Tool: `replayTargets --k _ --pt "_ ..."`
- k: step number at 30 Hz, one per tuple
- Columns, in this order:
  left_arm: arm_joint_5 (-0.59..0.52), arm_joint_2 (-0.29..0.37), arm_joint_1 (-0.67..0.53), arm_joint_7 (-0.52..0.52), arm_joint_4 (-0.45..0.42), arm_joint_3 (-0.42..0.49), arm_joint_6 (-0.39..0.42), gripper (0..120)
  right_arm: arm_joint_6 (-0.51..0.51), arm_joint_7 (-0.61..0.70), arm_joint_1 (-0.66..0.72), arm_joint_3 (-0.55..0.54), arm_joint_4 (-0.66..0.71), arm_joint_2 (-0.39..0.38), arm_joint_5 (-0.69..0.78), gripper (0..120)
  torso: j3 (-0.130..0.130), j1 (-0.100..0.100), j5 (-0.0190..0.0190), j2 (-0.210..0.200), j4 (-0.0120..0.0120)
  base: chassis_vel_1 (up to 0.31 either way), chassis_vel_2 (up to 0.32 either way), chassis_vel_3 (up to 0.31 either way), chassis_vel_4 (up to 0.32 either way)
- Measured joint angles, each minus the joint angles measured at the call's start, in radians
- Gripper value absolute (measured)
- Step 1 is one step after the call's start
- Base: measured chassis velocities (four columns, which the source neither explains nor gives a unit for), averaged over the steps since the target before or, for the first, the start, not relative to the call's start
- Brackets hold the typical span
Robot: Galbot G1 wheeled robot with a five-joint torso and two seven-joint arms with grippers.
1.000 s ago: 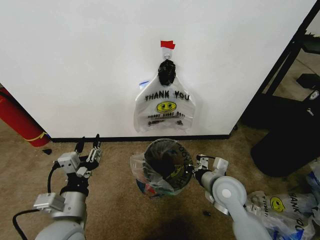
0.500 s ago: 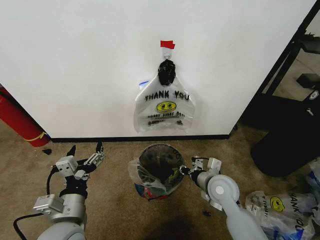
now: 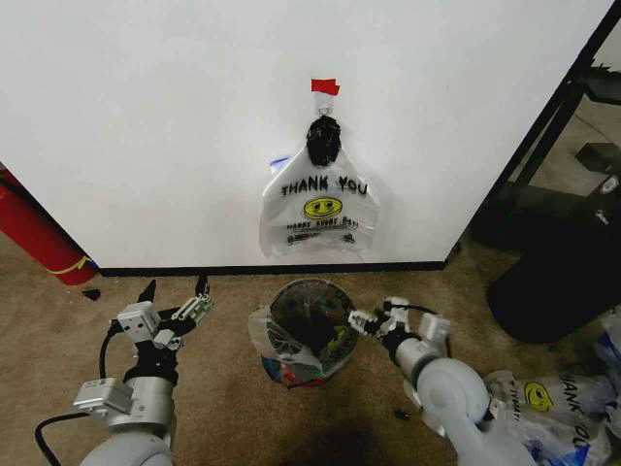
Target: Pick up the garbage bag from the wall and place it over the trash bin.
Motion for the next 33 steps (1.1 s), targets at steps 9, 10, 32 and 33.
replayTargets --k 9,10,32,33 --pt "0.145 -0.042 0.032 0.051 0.018 0.022 -0.116 100 0.426 -0.034 -0.38 0.152 0.14 0.169 -0.4 100 0.0 0.0 0.0 0.0 -0.0005 0.0 0.0 0.0 0.0" --pt "0.153 -0.043 0.035 0.052 0.021 0.023 -0.123 100 0.461 -0.025 -0.411 0.166 0.155 0.193 -0.414 100 0.0 0.0 0.0 0.0 -0.0005 0.0 0.0 0.0 0.0" --pt "0.17 -0.016 0.038 0.054 0.071 0.027 -0.171 100 0.387 0.029 -0.425 0.17 0.297 0.321 -0.407 100 0.0 0.0 0.0 0.0 -0.0003 0.0 0.0 0.0 0.0" --pt "0.161 -0.011 0.031 0.054 0.078 0.027 -0.17 100 0.386 0.028 -0.427 0.169 0.298 0.329 -0.408 100 0.0 0.0 0.0 0.0 -0.0001 0.0 0.0 0.0 0.0"
